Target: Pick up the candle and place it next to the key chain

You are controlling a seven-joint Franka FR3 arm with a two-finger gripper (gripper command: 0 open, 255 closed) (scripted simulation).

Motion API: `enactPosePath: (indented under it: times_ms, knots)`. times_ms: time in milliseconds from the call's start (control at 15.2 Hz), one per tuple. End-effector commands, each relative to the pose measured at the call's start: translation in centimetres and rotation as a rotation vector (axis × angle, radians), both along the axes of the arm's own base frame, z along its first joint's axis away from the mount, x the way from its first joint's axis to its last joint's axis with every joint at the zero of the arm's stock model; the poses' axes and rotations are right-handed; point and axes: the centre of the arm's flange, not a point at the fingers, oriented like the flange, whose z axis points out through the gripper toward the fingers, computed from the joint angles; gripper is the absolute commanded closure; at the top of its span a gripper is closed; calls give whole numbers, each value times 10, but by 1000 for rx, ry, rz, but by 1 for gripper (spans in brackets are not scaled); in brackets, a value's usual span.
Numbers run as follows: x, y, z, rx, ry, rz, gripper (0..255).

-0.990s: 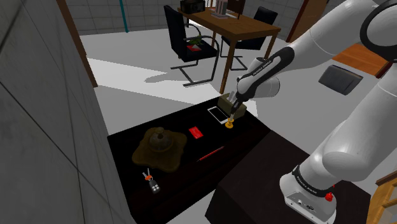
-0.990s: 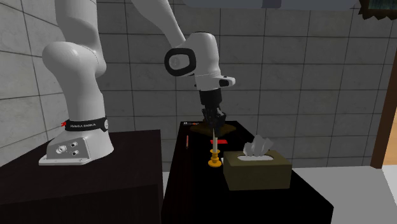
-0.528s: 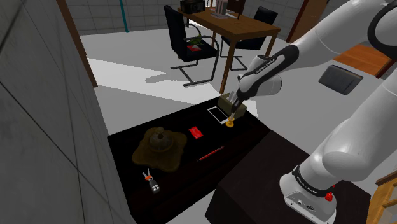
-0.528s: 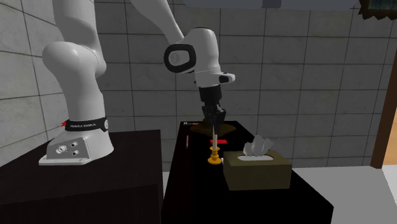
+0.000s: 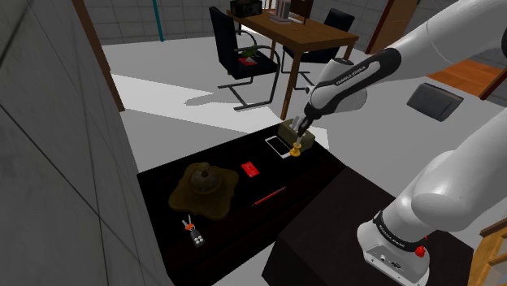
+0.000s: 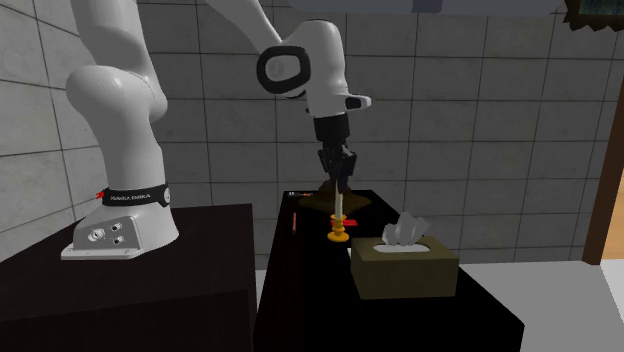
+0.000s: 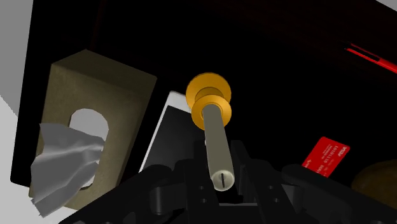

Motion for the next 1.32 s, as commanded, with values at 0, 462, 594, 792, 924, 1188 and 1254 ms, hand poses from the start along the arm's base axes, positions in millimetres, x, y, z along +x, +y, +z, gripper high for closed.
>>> enactPosePath:
  times_ms: [0,462,594,792,924,1188,1254]
  knots:
    - [-1,-1,10,0,1,0,255]
    - [-1,-1,47,0,1,0,255]
    - [-1,-1,58,0,1,0,255]
    - [-1,-1,74,0,1,0,255]
    - [-1,-1,84,0,1,0,255]
    - [-1,-1,105,0,1,0,255]
    - [-1,-1,111,0,1,0,255]
